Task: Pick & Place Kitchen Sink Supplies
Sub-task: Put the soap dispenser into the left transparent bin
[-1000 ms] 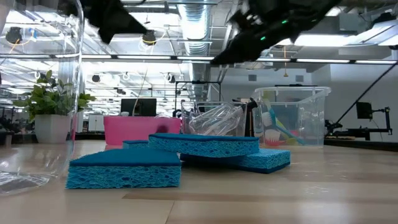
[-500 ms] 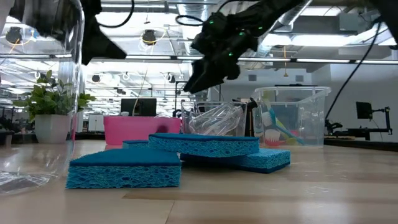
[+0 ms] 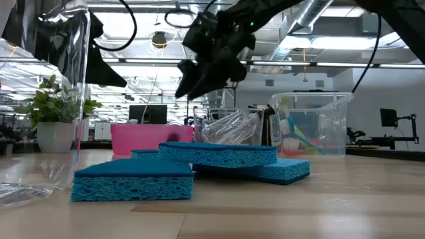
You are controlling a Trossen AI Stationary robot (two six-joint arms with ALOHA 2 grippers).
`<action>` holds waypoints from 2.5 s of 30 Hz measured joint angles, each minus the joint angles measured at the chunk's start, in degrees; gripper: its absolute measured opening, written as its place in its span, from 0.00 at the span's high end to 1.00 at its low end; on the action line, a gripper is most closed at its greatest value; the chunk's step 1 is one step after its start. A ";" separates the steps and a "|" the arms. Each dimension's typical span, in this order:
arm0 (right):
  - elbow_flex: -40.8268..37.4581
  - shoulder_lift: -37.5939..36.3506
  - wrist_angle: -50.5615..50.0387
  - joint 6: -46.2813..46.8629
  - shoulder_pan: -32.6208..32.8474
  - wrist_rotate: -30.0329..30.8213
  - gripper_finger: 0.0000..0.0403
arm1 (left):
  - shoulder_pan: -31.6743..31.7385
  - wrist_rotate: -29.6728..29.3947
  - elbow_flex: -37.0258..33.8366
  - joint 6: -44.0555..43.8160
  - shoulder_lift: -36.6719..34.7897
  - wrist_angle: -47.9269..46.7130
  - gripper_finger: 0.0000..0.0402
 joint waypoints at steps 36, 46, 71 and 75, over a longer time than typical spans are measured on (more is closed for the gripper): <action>-0.12 7.99 5.01 0.51 1.16 15.70 0.34 | 3.89 -0.48 -0.84 -0.47 -0.47 -1.30 0.97; -0.28 7.75 1.79 -1.63 3.60 15.53 0.34 | 3.87 -0.43 -0.87 0.82 -0.47 -1.27 0.97; 14.56 7.53 -13.53 6.48 7.49 33.13 0.34 | 3.87 2.01 -0.87 0.45 -0.47 -1.03 0.98; 14.56 7.55 -15.13 6.70 8.83 40.09 0.34 | 3.87 2.01 -0.87 0.45 -0.47 -0.93 0.97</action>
